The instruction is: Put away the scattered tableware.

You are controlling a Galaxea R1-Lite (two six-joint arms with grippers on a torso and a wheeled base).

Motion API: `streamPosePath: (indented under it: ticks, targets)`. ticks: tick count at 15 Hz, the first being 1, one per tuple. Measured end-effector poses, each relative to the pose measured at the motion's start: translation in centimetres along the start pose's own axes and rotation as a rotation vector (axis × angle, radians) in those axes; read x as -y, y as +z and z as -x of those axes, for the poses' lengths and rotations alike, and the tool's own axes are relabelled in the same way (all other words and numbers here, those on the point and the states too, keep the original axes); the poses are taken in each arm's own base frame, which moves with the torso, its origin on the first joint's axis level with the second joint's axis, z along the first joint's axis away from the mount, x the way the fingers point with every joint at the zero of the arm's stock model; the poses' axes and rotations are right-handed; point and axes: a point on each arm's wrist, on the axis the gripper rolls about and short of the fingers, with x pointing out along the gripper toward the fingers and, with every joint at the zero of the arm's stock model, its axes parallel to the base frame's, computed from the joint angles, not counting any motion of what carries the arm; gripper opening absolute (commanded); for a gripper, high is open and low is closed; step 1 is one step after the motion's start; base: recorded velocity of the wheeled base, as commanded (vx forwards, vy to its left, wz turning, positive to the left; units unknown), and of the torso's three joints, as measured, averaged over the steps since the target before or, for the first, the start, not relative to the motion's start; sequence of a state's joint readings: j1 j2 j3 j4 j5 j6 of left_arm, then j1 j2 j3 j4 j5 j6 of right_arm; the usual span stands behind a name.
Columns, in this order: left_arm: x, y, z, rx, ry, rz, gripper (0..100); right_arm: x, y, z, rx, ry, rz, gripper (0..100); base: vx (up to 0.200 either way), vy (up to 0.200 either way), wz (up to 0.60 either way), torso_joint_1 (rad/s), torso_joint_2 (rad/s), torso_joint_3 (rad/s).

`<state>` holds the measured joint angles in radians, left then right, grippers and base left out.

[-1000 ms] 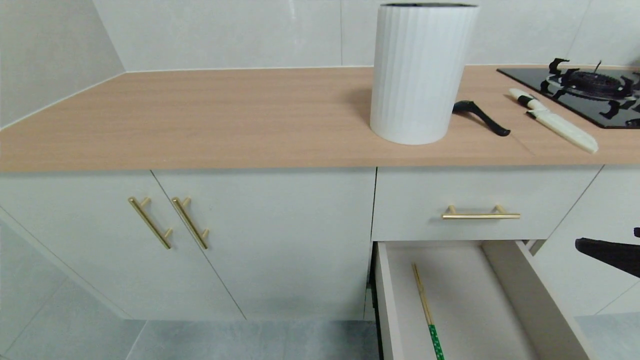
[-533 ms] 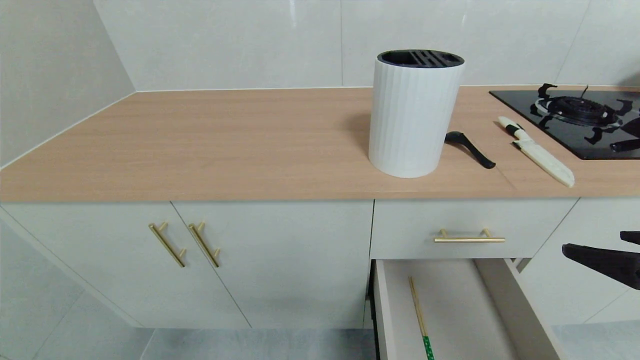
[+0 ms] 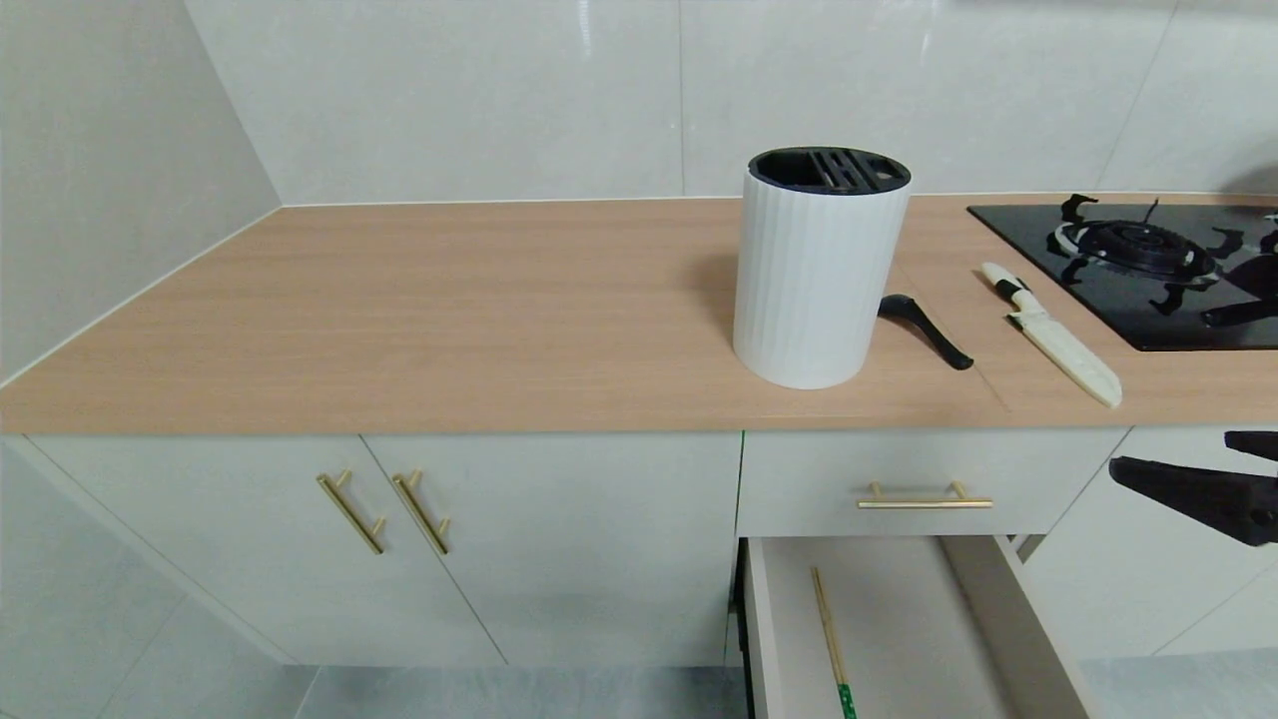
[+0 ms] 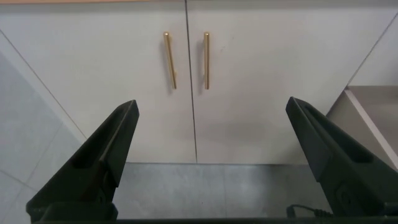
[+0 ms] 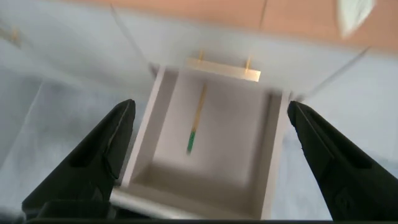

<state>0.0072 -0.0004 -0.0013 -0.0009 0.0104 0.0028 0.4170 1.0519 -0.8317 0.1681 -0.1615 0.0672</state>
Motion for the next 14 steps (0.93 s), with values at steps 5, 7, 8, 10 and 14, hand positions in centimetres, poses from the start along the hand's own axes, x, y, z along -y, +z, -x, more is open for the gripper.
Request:
streamPosePath:
  ticks: [5, 7, 8, 10, 14]
  targets:
    - [0.0, 0.0, 0.0, 0.0, 0.0, 0.0, 100, 3.4, 4.2, -9.0, 0.11, 0.06, 0.06, 100, 0.0, 0.0, 0.0, 0.0, 0.0, 0.0]
    - [0.0, 0.0, 0.0, 0.0, 0.0, 0.0, 100, 4.7, 6.3, -12.2, 0.163, 0.05, 0.097, 100, 0.0, 0.0, 0.0, 0.0, 0.0, 0.0]
    - [0.0, 0.0, 0.0, 0.0, 0.0, 0.0, 100, 5.0, 7.0, -13.4, 0.179, 0.051, 0.105, 100, 0.0, 0.0, 0.0, 0.0, 0.0, 0.0]
    - [0.0, 0.0, 0.0, 0.0, 0.0, 0.0, 100, 5.4, 7.2, -15.7, 0.163, 0.054, 0.107, 100, 0.0, 0.0, 0.0, 0.0, 0.0, 0.0]
    - [0.0, 0.0, 0.0, 0.001, 0.0, 0.0, 100, 5.5, 6.1, -18.5, 0.1, 0.068, 0.101, 100, 0.0, 0.0, 0.0, 0.0, 0.0, 0.0]
